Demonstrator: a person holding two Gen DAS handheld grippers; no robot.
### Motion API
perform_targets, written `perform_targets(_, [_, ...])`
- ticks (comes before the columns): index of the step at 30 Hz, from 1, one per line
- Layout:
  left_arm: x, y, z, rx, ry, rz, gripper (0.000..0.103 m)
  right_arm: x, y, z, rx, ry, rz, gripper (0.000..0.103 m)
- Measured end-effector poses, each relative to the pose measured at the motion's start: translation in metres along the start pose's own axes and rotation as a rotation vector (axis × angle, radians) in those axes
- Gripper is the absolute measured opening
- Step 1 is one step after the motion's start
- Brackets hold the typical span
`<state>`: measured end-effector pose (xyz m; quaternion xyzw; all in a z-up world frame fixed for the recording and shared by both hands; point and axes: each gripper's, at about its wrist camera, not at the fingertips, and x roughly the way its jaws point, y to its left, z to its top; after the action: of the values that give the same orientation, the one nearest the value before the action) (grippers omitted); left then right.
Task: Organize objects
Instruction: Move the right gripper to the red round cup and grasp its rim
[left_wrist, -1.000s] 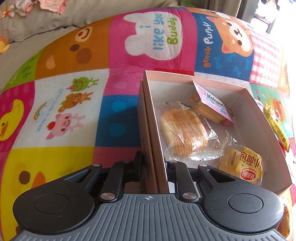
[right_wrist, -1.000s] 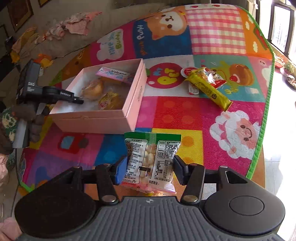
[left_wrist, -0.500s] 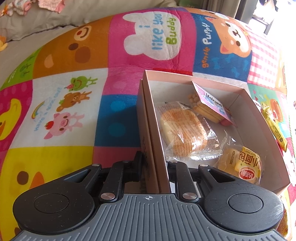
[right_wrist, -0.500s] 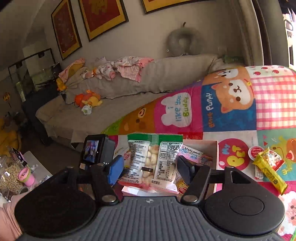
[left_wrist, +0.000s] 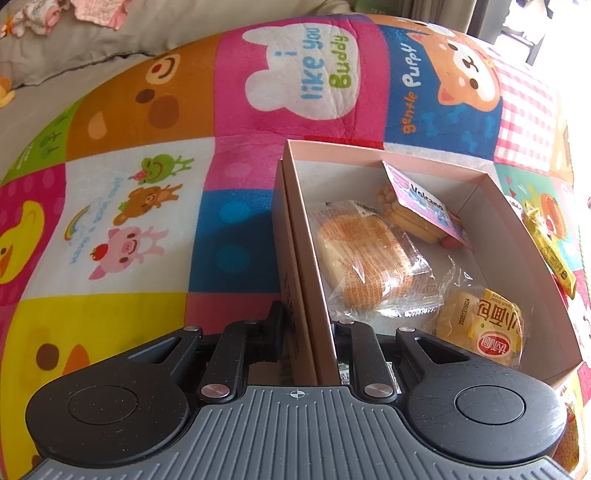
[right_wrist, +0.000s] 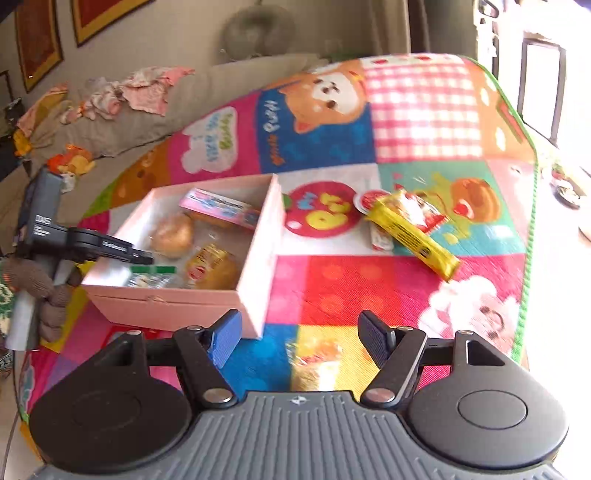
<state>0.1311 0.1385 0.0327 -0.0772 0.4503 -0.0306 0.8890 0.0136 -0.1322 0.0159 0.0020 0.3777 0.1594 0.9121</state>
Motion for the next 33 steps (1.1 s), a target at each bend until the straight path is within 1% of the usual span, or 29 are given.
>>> perform_targets(3, [0.000,0.000,0.000,0.001,0.002,0.002,0.019,0.015,-0.028,0.001,0.021,0.009,-0.059,0.070])
perform_targets(5, [0.000,-0.002,0.001,-0.001,0.003,0.007,0.019,0.030,-0.041,0.014,0.013,0.005,-0.088,0.071])
perform_targets(6, [0.000,-0.002,0.001,-0.002,0.003,0.008,0.019,0.041,-0.050,0.028,0.016,-0.002,-0.104,0.074])
perform_targets(7, [0.000,-0.002,0.001,-0.001,0.003,0.008,0.019,0.051,-0.056,0.039,0.027,-0.006,-0.111,0.079])
perform_targets(9, [0.000,-0.002,0.001,-0.002,0.004,0.004,0.019,0.081,-0.070,0.071,0.046,-0.005,-0.116,0.085])
perform_targets(12, [0.000,-0.001,0.001,-0.004,0.005,-0.001,0.019,0.141,-0.089,0.117,0.082,0.036,-0.153,0.093])
perform_targets(15, [0.000,-0.002,0.001,-0.005,0.003,0.004,0.019,0.195,-0.108,0.140,0.133,0.079,-0.216,0.093])
perform_targets(17, [0.000,-0.001,0.001,-0.013,0.004,0.002,0.019,0.216,-0.120,0.146,0.172,0.110,-0.205,0.082])
perform_targets(18, [0.000,-0.001,0.000,-0.016,0.004,0.001,0.019,0.220,-0.124,0.146,0.190,0.116,-0.173,0.075])
perform_targets(19, [0.000,0.000,0.000,-0.018,0.003,0.000,0.019,0.218,-0.126,0.146,0.201,0.113,-0.148,0.065])
perform_targets(20, [0.000,0.000,0.000,-0.019,0.000,0.000,0.019,0.214,-0.126,0.144,0.206,0.113,-0.121,0.060])
perform_targets(21, [0.000,0.000,-0.001,-0.020,-0.003,-0.001,0.019,0.208,-0.126,0.139,0.205,0.120,-0.100,0.052])
perform_targets(24, [-0.001,0.001,-0.003,-0.024,-0.012,-0.008,0.020,0.184,-0.125,0.116,0.224,0.147,-0.074,0.052])
perform_targets(29, [-0.001,0.003,-0.002,-0.031,-0.015,-0.013,0.020,0.123,-0.109,0.055,0.246,0.172,-0.005,0.052])
perform_targets(30, [-0.001,0.002,-0.002,-0.030,-0.014,-0.012,0.020,0.113,-0.106,0.046,0.257,0.185,0.015,0.052])
perform_targets(32, [-0.001,0.003,-0.002,-0.029,-0.014,-0.014,0.020,0.093,-0.098,0.031,0.280,0.217,0.107,0.052])
perform_targets(33, [-0.001,0.003,-0.002,-0.031,-0.014,-0.015,0.020,0.085,-0.094,0.027,0.262,0.210,0.112,0.052])
